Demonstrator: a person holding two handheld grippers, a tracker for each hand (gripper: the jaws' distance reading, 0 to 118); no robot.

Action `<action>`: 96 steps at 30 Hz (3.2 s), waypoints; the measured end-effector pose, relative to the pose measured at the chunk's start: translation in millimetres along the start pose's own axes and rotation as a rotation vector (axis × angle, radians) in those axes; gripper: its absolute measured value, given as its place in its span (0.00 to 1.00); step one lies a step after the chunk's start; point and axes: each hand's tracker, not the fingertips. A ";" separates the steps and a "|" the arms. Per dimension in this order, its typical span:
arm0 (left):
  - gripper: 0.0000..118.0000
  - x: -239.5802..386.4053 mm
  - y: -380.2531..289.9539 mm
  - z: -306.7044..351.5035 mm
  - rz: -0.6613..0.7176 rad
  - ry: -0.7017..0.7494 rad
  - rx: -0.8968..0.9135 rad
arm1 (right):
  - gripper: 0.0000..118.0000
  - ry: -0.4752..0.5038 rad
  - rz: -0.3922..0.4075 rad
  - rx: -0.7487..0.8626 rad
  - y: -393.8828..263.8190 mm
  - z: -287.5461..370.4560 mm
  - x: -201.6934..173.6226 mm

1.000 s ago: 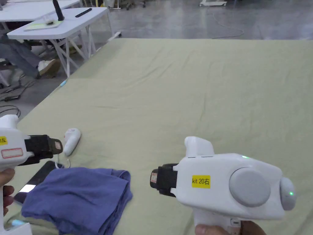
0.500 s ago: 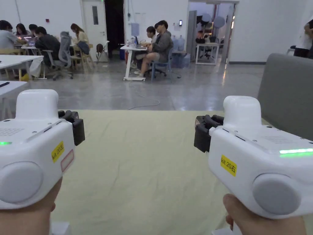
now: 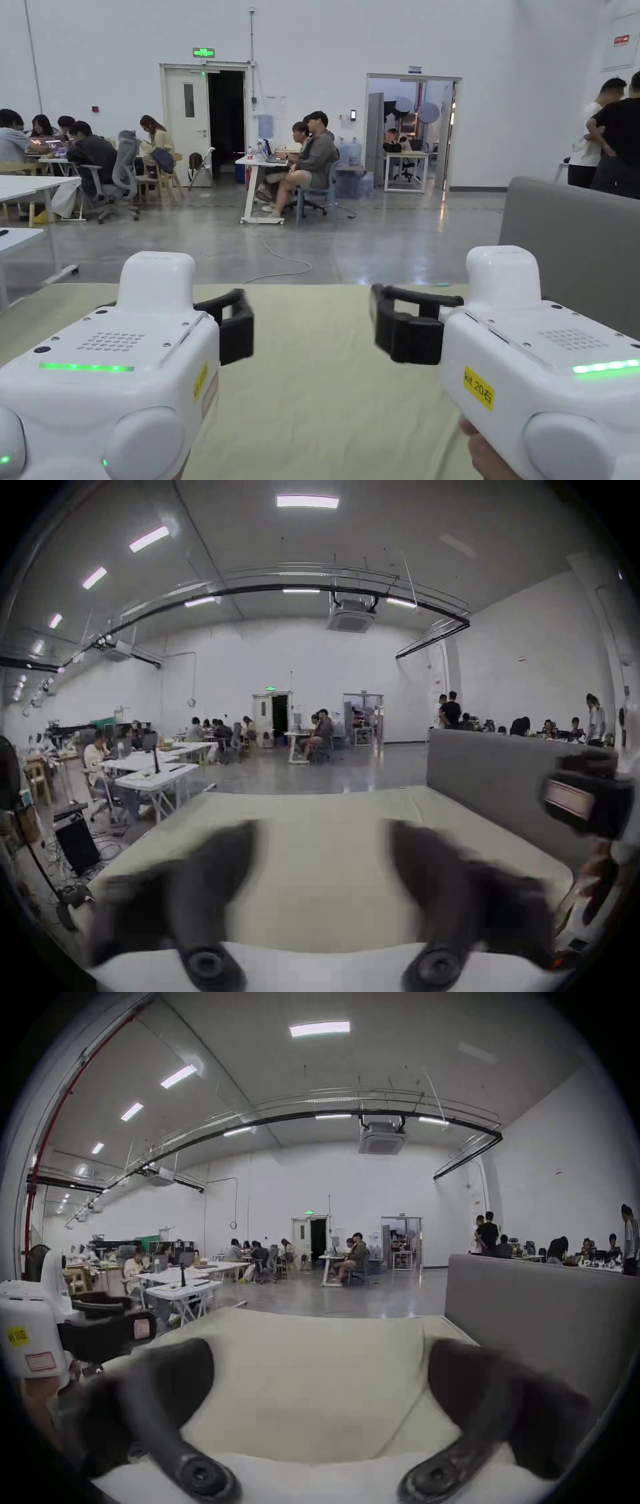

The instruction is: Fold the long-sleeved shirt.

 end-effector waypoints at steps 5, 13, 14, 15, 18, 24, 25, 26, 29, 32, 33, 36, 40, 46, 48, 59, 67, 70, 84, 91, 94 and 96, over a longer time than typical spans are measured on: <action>1.00 -8.0 0.8 -2.0 0.019 0.005 -0.010 | 1.00 -0.023 -0.008 -0.030 5.8 -6.2 -4.0; 1.00 -7.1 5.0 4.7 0.003 0.000 -0.010 | 1.00 -0.068 -0.010 -0.037 4.3 -10.2 -19.7; 1.00 -7.2 5.7 5.6 0.007 -0.007 -0.010 | 1.00 -0.056 -0.005 -0.038 4.7 -10.3 -20.7; 1.00 -8.0 6.3 6.8 0.023 -0.025 -0.016 | 1.00 -0.044 -0.005 -0.046 5.4 -10.8 -21.8; 1.00 -10.6 6.9 12.0 0.051 -0.046 -0.012 | 1.00 -0.027 -0.005 -0.058 7.2 -12.7 -26.0; 1.00 -5.9 8.0 12.4 0.016 -0.035 -0.007 | 1.00 -0.032 -0.015 -0.052 7.3 -10.3 -26.7; 1.00 -5.5 8.1 13.1 0.016 -0.034 -0.006 | 1.00 -0.034 -0.015 -0.051 7.3 -10.1 -26.5; 1.00 -5.0 8.1 13.6 0.016 -0.033 -0.005 | 1.00 -0.040 -0.014 -0.046 7.5 -9.6 -26.1; 1.00 -5.1 7.5 15.5 0.028 -0.040 -0.005 | 1.00 -0.060 -0.015 -0.034 8.9 -8.7 -25.0; 1.00 -4.9 7.3 16.4 0.035 -0.043 -0.007 | 1.00 -0.063 -0.027 -0.043 12.3 -11.0 -24.5; 1.00 -6.3 6.8 16.8 0.036 -0.043 -0.007 | 1.00 -0.056 -0.035 -0.047 12.8 -11.3 -24.1; 1.00 -8.3 7.8 18.1 0.043 -0.044 -0.015 | 1.00 -0.054 -0.044 -0.051 12.1 -11.0 -25.3; 1.00 -13.0 8.8 21.1 0.045 -0.041 -0.008 | 1.00 -0.059 -0.048 -0.056 10.6 -12.4 -28.1; 1.00 -20.3 9.9 23.8 0.049 -0.033 -0.009 | 1.00 -0.042 -0.073 -0.062 11.5 -12.3 -30.5; 1.00 -22.1 10.4 24.8 0.056 -0.036 -0.006 | 1.00 -0.043 -0.072 -0.064 12.8 -11.7 -33.2; 1.00 -24.2 9.8 26.2 0.054 -0.034 -0.009 | 1.00 -0.069 -0.009 -0.069 7.1 -11.4 -48.6; 1.00 -23.6 10.6 26.0 0.055 -0.035 -0.007 | 1.00 -0.114 0.041 -0.029 7.6 -9.2 -54.4; 1.00 -23.8 10.2 25.9 0.057 -0.037 -0.007 | 1.00 -0.096 0.019 -0.037 7.8 -9.2 -54.7; 1.00 -28.7 7.7 24.2 0.059 -0.029 -0.025 | 1.00 -0.095 0.008 -0.040 3.2 -10.6 -56.3; 1.00 -27.9 7.9 24.9 0.052 -0.026 -0.021 | 1.00 -0.102 0.030 -0.039 2.5 -10.1 -56.5; 1.00 -28.3 7.0 24.0 0.057 -0.028 -0.027 | 1.00 -0.105 0.014 -0.028 2.6 -8.4 -56.0; 1.00 -28.2 6.5 23.7 0.057 -0.029 -0.030 | 1.00 -0.083 -0.001 -0.033 3.4 -8.1 -55.4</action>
